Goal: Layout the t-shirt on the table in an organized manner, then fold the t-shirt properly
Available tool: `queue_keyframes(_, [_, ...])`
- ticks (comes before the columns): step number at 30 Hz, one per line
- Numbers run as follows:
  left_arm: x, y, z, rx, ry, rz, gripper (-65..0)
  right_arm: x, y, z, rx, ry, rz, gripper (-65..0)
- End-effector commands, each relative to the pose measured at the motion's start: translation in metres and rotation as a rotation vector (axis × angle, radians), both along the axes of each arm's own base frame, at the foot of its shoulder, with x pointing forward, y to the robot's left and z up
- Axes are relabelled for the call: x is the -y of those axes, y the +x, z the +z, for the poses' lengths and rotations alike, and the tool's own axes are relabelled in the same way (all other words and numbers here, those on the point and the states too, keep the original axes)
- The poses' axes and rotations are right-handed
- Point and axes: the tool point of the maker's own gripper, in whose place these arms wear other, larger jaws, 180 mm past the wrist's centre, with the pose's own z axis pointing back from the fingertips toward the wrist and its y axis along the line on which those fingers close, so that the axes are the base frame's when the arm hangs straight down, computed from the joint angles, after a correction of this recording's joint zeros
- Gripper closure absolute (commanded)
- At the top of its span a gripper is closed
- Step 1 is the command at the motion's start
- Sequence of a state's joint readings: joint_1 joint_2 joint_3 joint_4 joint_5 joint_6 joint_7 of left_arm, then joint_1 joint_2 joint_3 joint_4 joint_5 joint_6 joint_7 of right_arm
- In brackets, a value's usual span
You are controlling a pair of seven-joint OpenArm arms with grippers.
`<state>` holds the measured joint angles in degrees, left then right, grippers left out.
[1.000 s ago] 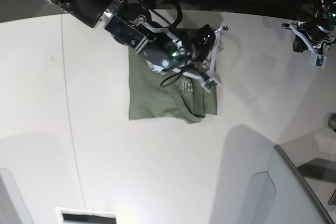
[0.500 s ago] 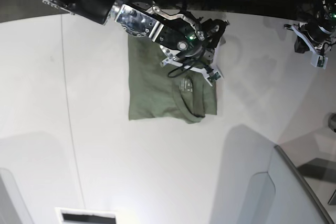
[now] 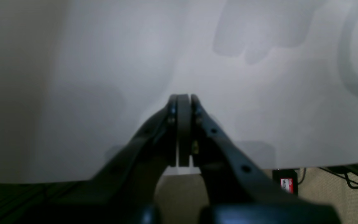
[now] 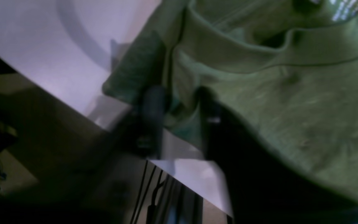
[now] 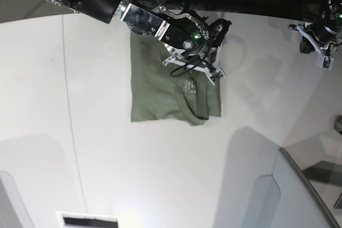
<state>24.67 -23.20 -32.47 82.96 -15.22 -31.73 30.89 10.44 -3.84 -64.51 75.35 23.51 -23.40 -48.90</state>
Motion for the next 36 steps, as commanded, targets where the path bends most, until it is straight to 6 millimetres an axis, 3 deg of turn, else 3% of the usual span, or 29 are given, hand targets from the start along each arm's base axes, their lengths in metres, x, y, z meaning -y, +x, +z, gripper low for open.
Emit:
queue_keyframes(1, [-0.006, 0.007, 0.010, 0.029, 0.016, -0.009, 0.0, -0.012, 0.007, 0.012, 0.032, 0.035, 0.024, -2.3])
queue_keyframes(12, [-0.007, 0.008, 0.011, 0.031, 0.017, -0.009, 0.0, -0.022, -0.002, 0.024, 0.034, 0.081, 0.095, -1.7])
queue_keyframes(16, [-0.007, 0.008, 0.011, 0.031, 0.017, -0.009, 0.0, -0.027, -0.005, 0.038, 0.041, 0.115, 0.109, -1.7])
queue_keyframes(20, [-0.011, 0.001, 0.002, 0.005, 0.006, 0.013, 0.0, -0.026, -0.007, 0.039, 0.037, 0.114, 0.131, -1.7])
queue_keyframes(25, [-0.012, 0.005, 0.001, 0.011, 0.003, 0.020, 0.0, -0.037, -0.025, 0.039, 0.031, 0.150, 0.291, -1.8])
queue_keyframes(29, [-0.012, 0.005, 0.001, 0.012, 0.003, 0.020, 0.0, -0.036, -0.022, 0.036, 0.029, 0.138, 0.258, -2.4])
queue_keyframes(32, [-0.012, 0.006, 0.002, 0.013, 0.003, 0.019, 0.0, -0.030, -0.013, 0.036, 0.029, 0.118, 0.140, -9.3])
queue_keyframes(36, [-0.012, 0.005, 0.001, 0.012, 0.003, 0.020, 0.0, -0.020, -0.003, 0.033, 0.019, 0.085, -0.017, -27.2])
